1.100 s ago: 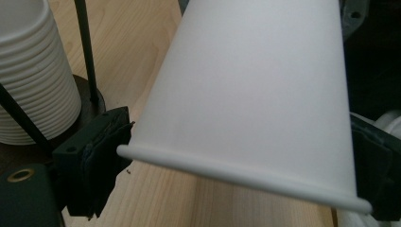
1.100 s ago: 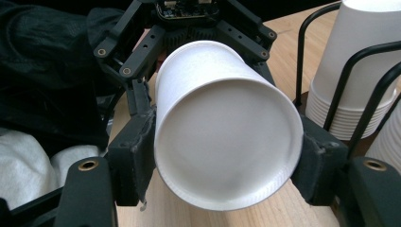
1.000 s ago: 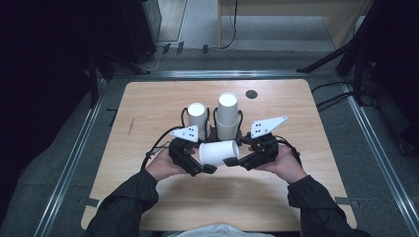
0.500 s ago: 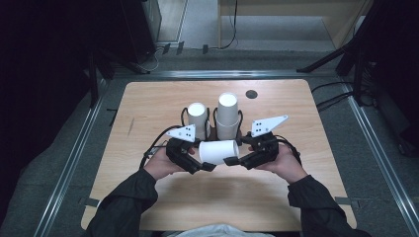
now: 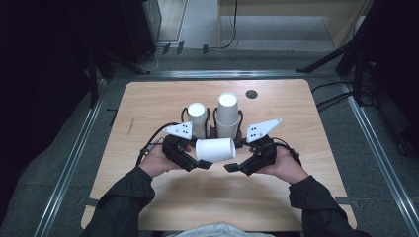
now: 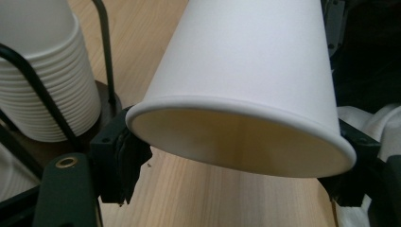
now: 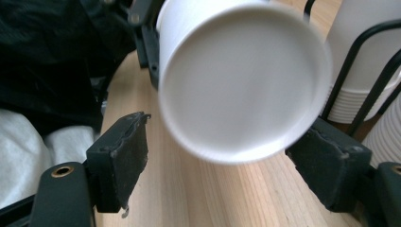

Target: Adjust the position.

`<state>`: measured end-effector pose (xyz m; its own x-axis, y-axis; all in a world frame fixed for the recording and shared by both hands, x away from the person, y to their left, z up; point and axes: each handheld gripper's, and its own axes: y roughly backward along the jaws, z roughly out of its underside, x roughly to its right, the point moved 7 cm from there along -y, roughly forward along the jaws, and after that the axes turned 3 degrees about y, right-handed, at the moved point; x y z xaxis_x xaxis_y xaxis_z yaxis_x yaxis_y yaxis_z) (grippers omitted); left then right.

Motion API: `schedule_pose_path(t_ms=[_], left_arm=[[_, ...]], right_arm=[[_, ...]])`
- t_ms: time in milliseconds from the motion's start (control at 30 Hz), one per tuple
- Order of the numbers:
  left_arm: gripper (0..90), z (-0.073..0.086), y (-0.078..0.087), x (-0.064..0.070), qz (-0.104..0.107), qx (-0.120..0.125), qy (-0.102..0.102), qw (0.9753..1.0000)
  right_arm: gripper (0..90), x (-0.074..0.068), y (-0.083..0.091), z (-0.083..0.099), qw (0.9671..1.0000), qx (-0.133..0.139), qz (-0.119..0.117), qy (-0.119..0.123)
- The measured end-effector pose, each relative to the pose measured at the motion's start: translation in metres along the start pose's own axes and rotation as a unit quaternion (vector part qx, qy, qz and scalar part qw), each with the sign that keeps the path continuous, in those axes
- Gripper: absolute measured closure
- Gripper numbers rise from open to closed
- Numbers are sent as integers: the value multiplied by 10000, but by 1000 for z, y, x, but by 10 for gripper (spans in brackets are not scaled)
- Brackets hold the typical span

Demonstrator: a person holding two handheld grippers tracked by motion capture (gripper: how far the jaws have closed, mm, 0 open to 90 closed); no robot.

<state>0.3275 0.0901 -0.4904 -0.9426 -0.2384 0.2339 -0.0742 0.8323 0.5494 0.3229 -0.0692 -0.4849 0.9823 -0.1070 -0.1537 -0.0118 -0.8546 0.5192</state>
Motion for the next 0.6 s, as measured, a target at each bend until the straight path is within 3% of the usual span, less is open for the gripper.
schedule_pose_path(t_ms=[167,300,367,600], left_arm=[[211,-3,2,0,-36,-252,-153,9996],[210,-2,3,-1,43,-387,-70,9992],[210,-1,3,-3,-33,-562,-83,9984],[209,2,-1,-3,12,-951,-194,9953]], right_arm=[[221,0,-1,5,9999,-112,82,39],[225,2,1,8,9998,-130,169,20],[226,3,2,9,9997,-148,214,9],[226,2,-1,18,9990,-353,280,29]])
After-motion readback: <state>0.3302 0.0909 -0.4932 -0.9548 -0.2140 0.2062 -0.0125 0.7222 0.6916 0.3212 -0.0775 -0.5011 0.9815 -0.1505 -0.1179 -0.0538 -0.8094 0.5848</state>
